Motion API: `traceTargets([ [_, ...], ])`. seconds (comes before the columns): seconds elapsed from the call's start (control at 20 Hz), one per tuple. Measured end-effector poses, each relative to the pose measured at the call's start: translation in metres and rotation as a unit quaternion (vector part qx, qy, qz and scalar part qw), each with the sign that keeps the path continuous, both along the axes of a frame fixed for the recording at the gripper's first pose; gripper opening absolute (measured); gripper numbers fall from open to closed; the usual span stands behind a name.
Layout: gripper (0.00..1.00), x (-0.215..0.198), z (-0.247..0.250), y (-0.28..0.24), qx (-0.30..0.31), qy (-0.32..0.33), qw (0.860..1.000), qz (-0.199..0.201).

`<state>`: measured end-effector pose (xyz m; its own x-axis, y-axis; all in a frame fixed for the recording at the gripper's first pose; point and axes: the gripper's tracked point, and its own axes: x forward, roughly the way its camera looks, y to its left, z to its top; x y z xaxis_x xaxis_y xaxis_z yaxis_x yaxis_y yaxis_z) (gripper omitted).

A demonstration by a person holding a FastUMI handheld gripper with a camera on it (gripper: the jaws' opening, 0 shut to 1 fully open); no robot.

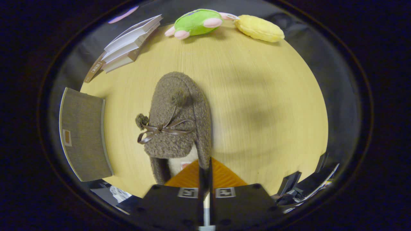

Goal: Open the storage box then place both shoes into the box .Put the left shoe in first, then the right shoe, with the right side of both shoes facing outward in a uniform manner.

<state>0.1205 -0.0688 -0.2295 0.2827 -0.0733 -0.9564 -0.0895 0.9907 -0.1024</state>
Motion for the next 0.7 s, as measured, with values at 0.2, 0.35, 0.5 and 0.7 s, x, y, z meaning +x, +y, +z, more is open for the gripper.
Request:
traceTargets([
  [0.2,0.03,0.000,-0.001,0.001,0.021,-0.013,1.000,-0.017],
  [0.35,0.03,-0.003,0.006,0.015,0.096,-0.011,0.993,-0.070],
  [0.5,0.03,-0.003,0.025,0.027,0.152,-0.023,0.984,-0.093],
  [0.7,0.03,-0.015,0.075,0.063,0.234,-0.044,0.967,-0.095],
])
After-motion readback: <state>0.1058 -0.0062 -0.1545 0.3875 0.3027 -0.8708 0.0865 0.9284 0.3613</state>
